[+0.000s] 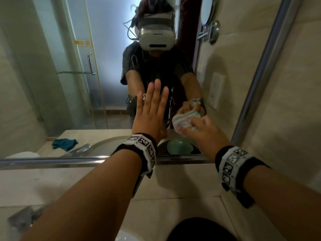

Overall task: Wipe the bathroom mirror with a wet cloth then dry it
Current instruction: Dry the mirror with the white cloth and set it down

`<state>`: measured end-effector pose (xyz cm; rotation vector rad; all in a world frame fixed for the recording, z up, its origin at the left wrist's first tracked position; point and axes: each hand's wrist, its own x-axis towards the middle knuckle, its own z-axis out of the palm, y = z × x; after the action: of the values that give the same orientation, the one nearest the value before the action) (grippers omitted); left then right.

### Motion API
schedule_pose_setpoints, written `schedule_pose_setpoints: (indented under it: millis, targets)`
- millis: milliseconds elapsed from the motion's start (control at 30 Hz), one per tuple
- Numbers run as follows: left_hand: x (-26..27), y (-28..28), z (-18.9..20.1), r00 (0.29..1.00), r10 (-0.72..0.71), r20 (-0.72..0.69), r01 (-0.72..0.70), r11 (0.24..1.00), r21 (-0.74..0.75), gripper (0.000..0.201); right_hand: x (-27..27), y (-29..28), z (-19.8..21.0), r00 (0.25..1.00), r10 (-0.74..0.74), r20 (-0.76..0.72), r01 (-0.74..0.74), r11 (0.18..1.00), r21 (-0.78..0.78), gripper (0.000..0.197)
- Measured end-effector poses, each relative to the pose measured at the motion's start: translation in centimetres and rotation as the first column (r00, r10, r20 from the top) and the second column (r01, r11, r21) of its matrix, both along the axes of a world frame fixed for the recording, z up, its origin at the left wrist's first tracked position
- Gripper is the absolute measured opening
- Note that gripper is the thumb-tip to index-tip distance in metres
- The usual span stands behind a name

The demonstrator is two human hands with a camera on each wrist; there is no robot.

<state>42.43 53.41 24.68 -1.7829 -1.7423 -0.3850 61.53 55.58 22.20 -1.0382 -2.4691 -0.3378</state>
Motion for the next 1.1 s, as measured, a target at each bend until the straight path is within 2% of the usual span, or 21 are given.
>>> schedule_pose_setpoints:
  millis: [100, 167, 233, 267, 300, 333, 433, 500, 600, 667, 767, 867, 967, 1033, 1100]
  targets:
    - [0.0, -0.2, -1.1, 1.000, 0.000, -0.005, 0.000, 0.999, -0.036, 0.130, 0.2, -0.5, -2.1, 0.988, -0.100, 0.116, 0.115, 0.984, -0.135, 0.057]
    - [0.0, -0.4, -1.6, 1.000, 0.011, -0.019, -0.012, 0.999, -0.047, 0.131, 0.3, -0.6, -3.1, 0.984, -0.080, 0.159, 0.095, 0.991, -0.089, 0.060]
    - [-0.1, -0.4, -1.9, 1.000, 0.020, -0.024, -0.020, 0.999, -0.037, 0.131, 0.5, -0.5, -3.3, 0.987, -0.062, 0.149, 0.058, 0.998, 0.028, 0.071]
    - [-0.2, -0.4, -2.1, 1.000, 0.016, -0.020, -0.017, 0.999, -0.035, 0.132, 0.5, -0.4, -2.7, 0.990, -0.092, 0.104, 0.087, 0.995, 0.050, 0.067]
    - [-0.2, -0.4, -2.5, 1.000, 0.011, -0.016, -0.011, 0.999, -0.039, 0.132, 0.3, -0.5, -1.5, 0.991, -0.132, 0.002, 0.132, 0.991, 0.039, 0.055]
    - [-0.3, -0.4, -2.9, 1.000, 0.005, -0.013, -0.006, 0.999, -0.046, 0.133, 0.1, -0.5, -0.4, 0.983, -0.182, -0.028, 0.184, 0.980, 0.081, 0.045]
    - [-0.4, -0.5, -4.7, 1.000, 0.004, -0.016, -0.005, 0.998, -0.063, 0.137, -0.8, 0.1, 1.4, 0.978, -0.117, -0.173, 0.158, 0.955, 0.251, 0.037]
    - [-0.6, -0.3, -5.7, 1.000, 0.011, -0.025, -0.012, 0.999, -0.051, 0.139, -1.0, 0.4, 1.5, 0.961, -0.096, -0.258, 0.165, 0.951, 0.261, 0.025]
    - [-0.7, 0.3, -6.8, 0.999, 0.020, -0.032, -0.020, 1.000, 0.005, 0.136, -1.5, 0.4, -0.9, 0.979, -0.121, -0.162, 0.154, 0.966, 0.210, 0.042]
    - [-0.6, 0.6, -7.2, 0.999, 0.020, -0.028, -0.019, 0.999, 0.046, 0.129, -1.7, 0.0, -2.9, 0.990, -0.077, -0.121, 0.106, 0.958, 0.266, 0.034]
    - [-0.4, 1.0, -7.6, 0.999, 0.023, -0.037, -0.019, 0.994, 0.108, 0.117, -1.7, 0.1, -7.2, 0.998, 0.007, -0.058, 0.014, 0.938, 0.347, 0.041]
    - [-0.3, 1.1, -7.8, 0.998, 0.041, -0.040, -0.035, 0.991, 0.126, 0.121, -0.9, -0.2, -9.6, 0.997, -0.008, 0.077, -0.018, 0.944, 0.328, 0.038]
    - [-0.7, 1.0, -7.8, 0.997, 0.047, -0.061, -0.040, 0.994, 0.103, 0.131, 0.0, -0.5, -9.9, 0.989, -0.052, 0.136, 0.021, 0.975, 0.219, 0.047]
    - [-1.2, 0.6, -7.5, 0.994, 0.046, -0.103, -0.041, 0.998, 0.049, 0.131, 0.4, -0.6, -9.6, 0.986, -0.067, 0.154, 0.035, 0.979, 0.200, 0.049]
    - [-1.8, -0.2, -7.0, 0.988, 0.039, -0.151, -0.034, 0.999, 0.036, 0.130, 1.3, -0.4, -9.2, 0.980, -0.068, 0.188, 0.038, 0.986, 0.161, 0.060]
